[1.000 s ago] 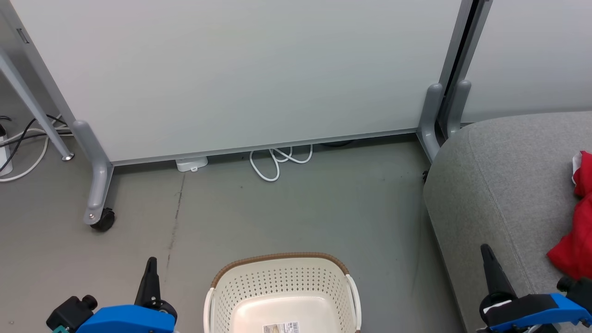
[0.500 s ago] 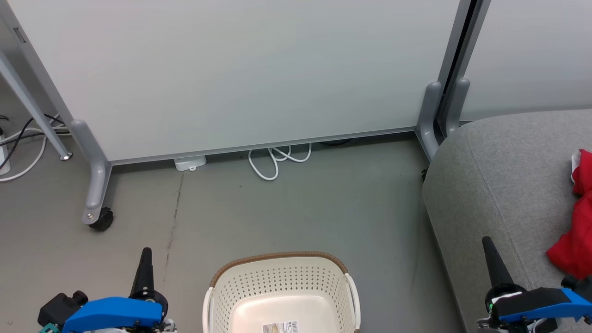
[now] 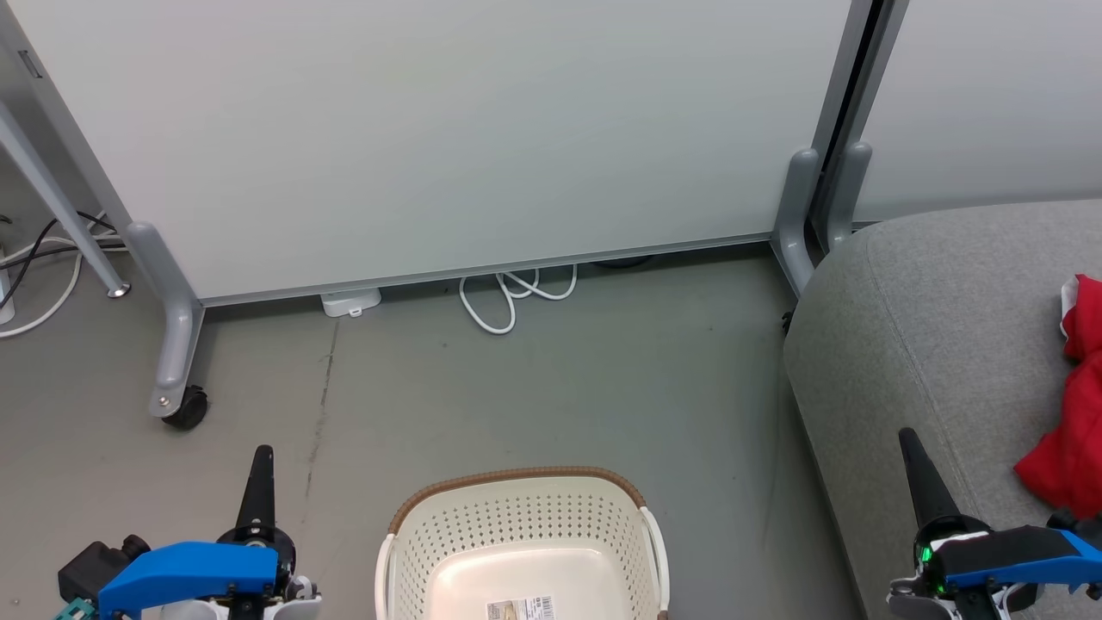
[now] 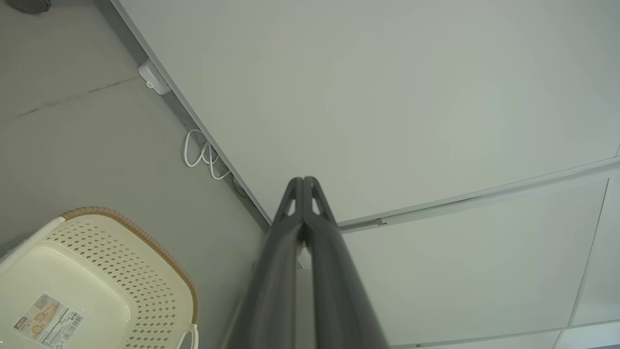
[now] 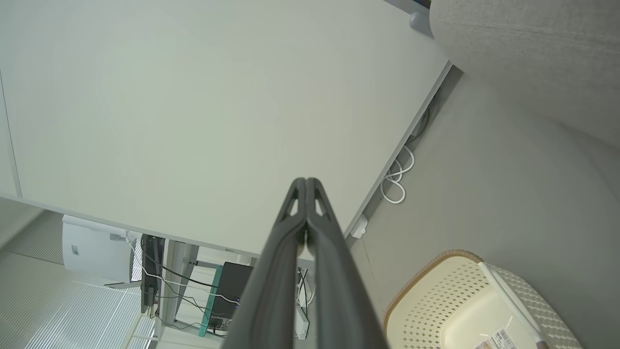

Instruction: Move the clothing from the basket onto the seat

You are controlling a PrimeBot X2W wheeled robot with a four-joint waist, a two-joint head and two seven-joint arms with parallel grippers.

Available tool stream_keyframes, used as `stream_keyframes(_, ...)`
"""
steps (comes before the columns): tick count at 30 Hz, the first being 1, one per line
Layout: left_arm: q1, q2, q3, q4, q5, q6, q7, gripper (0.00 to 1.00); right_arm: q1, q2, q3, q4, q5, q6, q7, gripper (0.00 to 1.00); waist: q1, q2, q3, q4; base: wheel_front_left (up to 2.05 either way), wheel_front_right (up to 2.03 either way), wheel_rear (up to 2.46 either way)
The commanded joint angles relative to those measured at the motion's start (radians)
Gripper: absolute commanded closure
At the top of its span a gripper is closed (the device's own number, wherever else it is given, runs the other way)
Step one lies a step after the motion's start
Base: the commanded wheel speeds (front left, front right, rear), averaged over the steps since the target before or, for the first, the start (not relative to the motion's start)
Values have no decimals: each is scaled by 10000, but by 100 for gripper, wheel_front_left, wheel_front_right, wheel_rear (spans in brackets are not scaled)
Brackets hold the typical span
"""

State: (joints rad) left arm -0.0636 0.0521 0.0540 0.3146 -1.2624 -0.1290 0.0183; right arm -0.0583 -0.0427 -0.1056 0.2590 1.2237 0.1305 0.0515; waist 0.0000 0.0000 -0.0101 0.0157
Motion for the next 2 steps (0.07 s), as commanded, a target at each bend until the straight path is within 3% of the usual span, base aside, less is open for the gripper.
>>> stream_keyframes(1, -233, 6, 86, -150, -217, -19, 74, 100, -238, -80, -28, -112, 255, 3, 33, 100, 0, 0, 4, -4, 0, 0, 0)
stream_keyframes(2, -244, 5, 103, -164, -305, -21, 95, 100, -247, -82, -30, -112, 356, 3, 51, 100, 0, 0, 6, -8, 0, 0, 0)
